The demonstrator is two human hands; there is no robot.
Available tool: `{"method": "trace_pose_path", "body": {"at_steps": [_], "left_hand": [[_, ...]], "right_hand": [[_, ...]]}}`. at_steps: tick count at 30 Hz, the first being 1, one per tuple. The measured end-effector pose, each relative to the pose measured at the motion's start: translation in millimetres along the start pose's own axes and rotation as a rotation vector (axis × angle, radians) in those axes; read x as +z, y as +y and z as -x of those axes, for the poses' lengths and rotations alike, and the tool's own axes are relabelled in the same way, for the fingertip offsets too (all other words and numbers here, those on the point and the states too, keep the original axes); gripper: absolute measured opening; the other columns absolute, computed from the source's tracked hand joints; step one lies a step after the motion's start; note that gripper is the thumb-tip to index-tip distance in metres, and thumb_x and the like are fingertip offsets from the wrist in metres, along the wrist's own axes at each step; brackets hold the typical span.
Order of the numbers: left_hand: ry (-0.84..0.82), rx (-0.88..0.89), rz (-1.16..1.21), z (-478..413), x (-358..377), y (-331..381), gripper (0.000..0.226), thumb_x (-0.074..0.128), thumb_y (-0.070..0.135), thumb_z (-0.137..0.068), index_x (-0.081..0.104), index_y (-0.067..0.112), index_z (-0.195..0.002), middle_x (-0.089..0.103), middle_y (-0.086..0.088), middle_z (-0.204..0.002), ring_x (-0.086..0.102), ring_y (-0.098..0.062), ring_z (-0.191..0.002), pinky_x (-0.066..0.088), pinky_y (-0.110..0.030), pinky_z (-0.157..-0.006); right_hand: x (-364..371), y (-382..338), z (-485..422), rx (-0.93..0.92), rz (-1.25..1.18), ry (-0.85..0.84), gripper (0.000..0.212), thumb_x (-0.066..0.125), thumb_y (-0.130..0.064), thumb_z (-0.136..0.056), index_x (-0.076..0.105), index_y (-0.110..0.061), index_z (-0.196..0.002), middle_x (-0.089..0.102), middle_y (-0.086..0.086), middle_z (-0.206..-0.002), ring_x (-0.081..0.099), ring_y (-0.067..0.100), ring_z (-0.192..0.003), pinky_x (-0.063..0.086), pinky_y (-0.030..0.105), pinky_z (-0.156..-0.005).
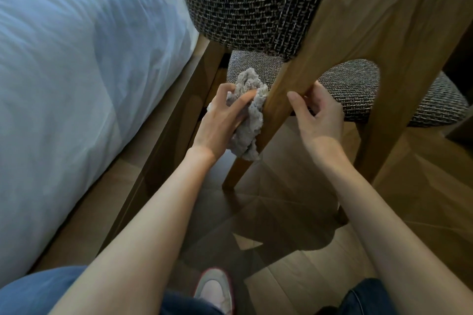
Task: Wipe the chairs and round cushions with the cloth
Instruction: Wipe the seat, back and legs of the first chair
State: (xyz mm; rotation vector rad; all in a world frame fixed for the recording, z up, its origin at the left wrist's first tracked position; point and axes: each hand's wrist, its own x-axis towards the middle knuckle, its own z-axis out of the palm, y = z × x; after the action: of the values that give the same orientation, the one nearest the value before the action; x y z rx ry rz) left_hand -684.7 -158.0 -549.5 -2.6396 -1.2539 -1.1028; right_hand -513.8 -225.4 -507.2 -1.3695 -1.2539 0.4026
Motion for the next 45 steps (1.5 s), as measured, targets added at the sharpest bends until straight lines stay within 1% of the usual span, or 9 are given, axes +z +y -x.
{"method": "trace_pose_path", "body": {"at_steps": [6, 10, 16, 20, 26, 32, 36, 41, 45], "left_hand": [[0.022, -0.066, 0.006, 8, 4, -6, 0.045, 0.054, 0.020, -0.091, 0.046, 0.022, -0.135, 0.039, -0.018, -0.132, 0.049, -0.033, -0.113, 0.050, -0.036, -0.086], [0.095, -0.359, 0.090, 2, 1, -31, 0.047, 0.055, 0.014, -0.094, 0.046, 0.019, -0.140, 0.039, -0.016, -0.132, 0.048, -0.028, -0.118, 0.047, -0.037, -0.097], [0.090, -0.346, 0.210, -11, 9, -18, 0.048, 0.053, 0.002, -0.094, 0.049, 0.018, -0.139, 0.045, -0.010, -0.127, 0.040, -0.004, -0.108, 0.025, 0.006, -0.090], [0.160, -0.477, 0.296, -5, 9, -5, 0.043, 0.054, 0.000, -0.092, 0.055, 0.014, -0.132, 0.053, -0.009, -0.120, 0.047, -0.008, -0.103, 0.034, -0.007, -0.088], [0.200, -0.308, 0.394, -1, 1, 35, 0.029, 0.063, 0.001, -0.087, 0.066, 0.013, -0.113, 0.058, -0.003, -0.109, 0.049, 0.004, -0.094, 0.038, -0.002, -0.081], [0.079, -0.340, 0.315, -6, -1, 32, 0.042, 0.060, -0.004, -0.084, 0.062, 0.017, -0.120, 0.050, -0.002, -0.107, 0.043, 0.000, -0.095, 0.030, 0.005, -0.078], [0.064, -0.457, 0.309, -1, -7, 38, 0.045, 0.061, 0.000, -0.086, 0.060, 0.022, -0.125, 0.047, 0.004, -0.108, 0.044, -0.003, -0.096, 0.038, -0.011, -0.081], [0.257, -0.517, 0.565, -3, -31, 64, 0.032, 0.070, 0.019, -0.086, 0.063, 0.021, -0.117, 0.054, 0.012, -0.100, 0.050, 0.019, -0.091, 0.041, -0.002, -0.078], [0.345, -0.510, 0.673, -10, -46, 92, 0.031, 0.074, 0.025, -0.083, 0.069, 0.015, -0.112, 0.067, 0.006, -0.106, 0.062, 0.000, -0.099, 0.051, -0.016, -0.086]], "right_hand": [[-2, 0, 1, -0.032, -0.003, -0.001, 0.024, 0.059, -0.022, -0.095, 0.063, -0.011, -0.115, 0.065, -0.014, -0.099, 0.062, -0.004, -0.095, 0.053, 0.026, -0.091], [-1, 1, 0, -0.024, -0.003, 0.002, 0.029, 0.059, -0.025, -0.095, 0.063, -0.009, -0.118, 0.066, -0.011, -0.104, 0.063, 0.000, -0.100, 0.052, 0.025, -0.093], [-2, 1, 1, -0.018, -0.015, -0.011, 0.024, 0.059, -0.025, -0.095, 0.064, -0.013, -0.115, 0.066, -0.013, -0.102, 0.063, -0.001, -0.100, 0.052, 0.027, -0.093], [-2, 0, 1, -0.017, -0.009, -0.003, 0.023, 0.059, -0.025, -0.095, 0.064, -0.014, -0.115, 0.064, -0.020, -0.098, 0.062, -0.006, -0.096, 0.051, 0.022, -0.091], [-4, -2, 1, -0.002, -0.006, -0.032, 0.024, 0.059, -0.024, -0.095, 0.063, -0.013, -0.115, 0.065, -0.015, -0.100, 0.061, -0.009, -0.093, 0.050, 0.017, -0.088], [-4, -5, 1, 0.029, 0.000, -0.043, 0.024, 0.058, -0.025, -0.095, 0.063, -0.014, -0.117, 0.067, -0.009, -0.104, 0.063, 0.003, -0.100, 0.051, 0.030, -0.095], [-6, -7, 2, 0.035, -0.001, -0.049, 0.028, 0.058, -0.024, -0.096, 0.062, -0.010, -0.120, 0.068, -0.005, -0.109, 0.063, 0.005, -0.102, 0.050, 0.025, -0.094], [-26, -6, 0, 0.139, -0.017, -0.179, 0.036, 0.052, -0.019, -0.099, 0.055, -0.009, -0.133, 0.064, 0.000, -0.120, 0.062, 0.005, -0.103, 0.055, 0.025, -0.088], [-44, -15, 14, 0.269, -0.199, -0.267, 0.040, 0.053, -0.028, -0.098, 0.049, -0.019, -0.136, 0.059, -0.005, -0.121, 0.063, 0.006, -0.102, 0.057, 0.024, -0.081]]}}
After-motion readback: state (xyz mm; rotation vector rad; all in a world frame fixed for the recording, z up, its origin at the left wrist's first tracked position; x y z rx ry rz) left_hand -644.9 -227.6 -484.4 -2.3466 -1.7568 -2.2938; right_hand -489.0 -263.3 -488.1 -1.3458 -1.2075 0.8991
